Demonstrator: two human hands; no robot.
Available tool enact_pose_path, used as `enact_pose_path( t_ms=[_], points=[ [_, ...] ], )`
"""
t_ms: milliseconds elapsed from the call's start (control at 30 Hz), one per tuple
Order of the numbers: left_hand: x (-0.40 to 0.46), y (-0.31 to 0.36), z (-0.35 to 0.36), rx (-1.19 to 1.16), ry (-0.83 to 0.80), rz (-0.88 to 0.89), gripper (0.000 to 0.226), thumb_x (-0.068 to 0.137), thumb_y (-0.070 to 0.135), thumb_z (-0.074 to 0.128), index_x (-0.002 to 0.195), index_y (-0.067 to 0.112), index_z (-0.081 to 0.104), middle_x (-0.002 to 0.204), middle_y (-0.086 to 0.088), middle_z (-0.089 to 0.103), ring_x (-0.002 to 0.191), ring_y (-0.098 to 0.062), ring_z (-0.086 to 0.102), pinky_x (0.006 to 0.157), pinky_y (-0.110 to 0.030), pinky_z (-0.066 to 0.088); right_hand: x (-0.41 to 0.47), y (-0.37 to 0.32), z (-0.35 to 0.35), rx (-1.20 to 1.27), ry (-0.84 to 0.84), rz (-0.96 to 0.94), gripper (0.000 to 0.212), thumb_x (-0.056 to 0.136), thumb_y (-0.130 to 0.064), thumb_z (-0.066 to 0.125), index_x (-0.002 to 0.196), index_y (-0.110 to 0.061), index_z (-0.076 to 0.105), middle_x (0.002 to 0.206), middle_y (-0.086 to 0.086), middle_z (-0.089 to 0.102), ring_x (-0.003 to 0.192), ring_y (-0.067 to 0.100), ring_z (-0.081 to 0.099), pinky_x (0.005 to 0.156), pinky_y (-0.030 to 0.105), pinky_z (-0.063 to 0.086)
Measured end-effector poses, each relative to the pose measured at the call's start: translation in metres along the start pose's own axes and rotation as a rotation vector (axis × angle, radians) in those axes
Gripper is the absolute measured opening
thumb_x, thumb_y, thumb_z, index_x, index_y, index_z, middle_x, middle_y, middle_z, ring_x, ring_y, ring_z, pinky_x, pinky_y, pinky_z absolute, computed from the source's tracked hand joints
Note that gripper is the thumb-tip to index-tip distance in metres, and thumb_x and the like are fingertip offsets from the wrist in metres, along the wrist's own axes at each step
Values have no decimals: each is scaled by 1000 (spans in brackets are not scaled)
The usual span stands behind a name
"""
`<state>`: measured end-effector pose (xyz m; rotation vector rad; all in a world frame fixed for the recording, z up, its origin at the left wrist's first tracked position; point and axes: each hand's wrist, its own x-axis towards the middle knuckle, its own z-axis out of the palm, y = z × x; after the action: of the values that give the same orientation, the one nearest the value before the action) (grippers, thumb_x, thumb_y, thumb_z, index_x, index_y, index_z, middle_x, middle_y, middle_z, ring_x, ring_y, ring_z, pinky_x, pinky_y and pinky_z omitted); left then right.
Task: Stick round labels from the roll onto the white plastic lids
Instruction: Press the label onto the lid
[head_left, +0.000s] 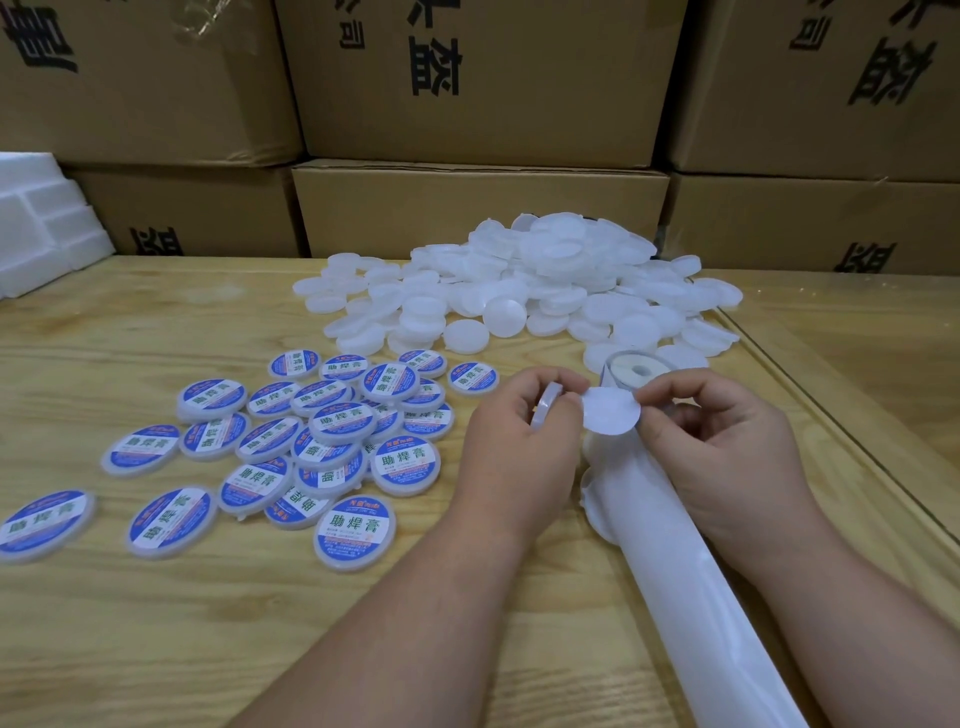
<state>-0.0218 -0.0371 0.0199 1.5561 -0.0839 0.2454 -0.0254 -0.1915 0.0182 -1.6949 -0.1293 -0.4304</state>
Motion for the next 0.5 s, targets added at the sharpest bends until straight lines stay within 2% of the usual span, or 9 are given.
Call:
enact_pose_path(
  t_ms=[167,267,333,433,500],
  points=[
    [-1,1,-2,0,-15,22,14,84,25,57,84,25,71,57,17,58,52,-6,52,49,-13,42,-2,-5,1,7,7,-21,30,86,-3,74,81,-32,75,67,-9,63,55,5,49,52,15,44],
    [-1,1,-2,-18,-26,42,16,82,35,54,85,29,68,67,16,63,58,-5,55,53,-13,42,-2,-5,2,5,14,-29,29,85,-5,76,80,-33,76,68,-13,63,57,5,49,54,15,45],
    [-1,0,-2,-41,-39,67,16,85,39,53,90,31,67,75,12,65,62,-6,58,56,-16,44,-2,-4,3,-5,12,-30,26,85,-6,76,80,-32,76,69,-13,61,59,7,50,55,16,45],
    [0,-2,-1,-74,-56,95,19,88,41,52,102,33,63,80,0,66,65,-15,56,61,-30,47,-2,-2,3,-24,11,-16,24,86,-8,76,80,-31,76,69,-8,58,62,13,50,56,22,45],
    [1,-3,-2,-132,-52,101,23,89,39,49,106,29,60,79,-3,66,62,-18,52,60,-31,45,-2,-3,1,-22,23,15,21,88,-10,76,80,-30,75,71,-8,60,63,17,52,58,28,46]
  ],
)
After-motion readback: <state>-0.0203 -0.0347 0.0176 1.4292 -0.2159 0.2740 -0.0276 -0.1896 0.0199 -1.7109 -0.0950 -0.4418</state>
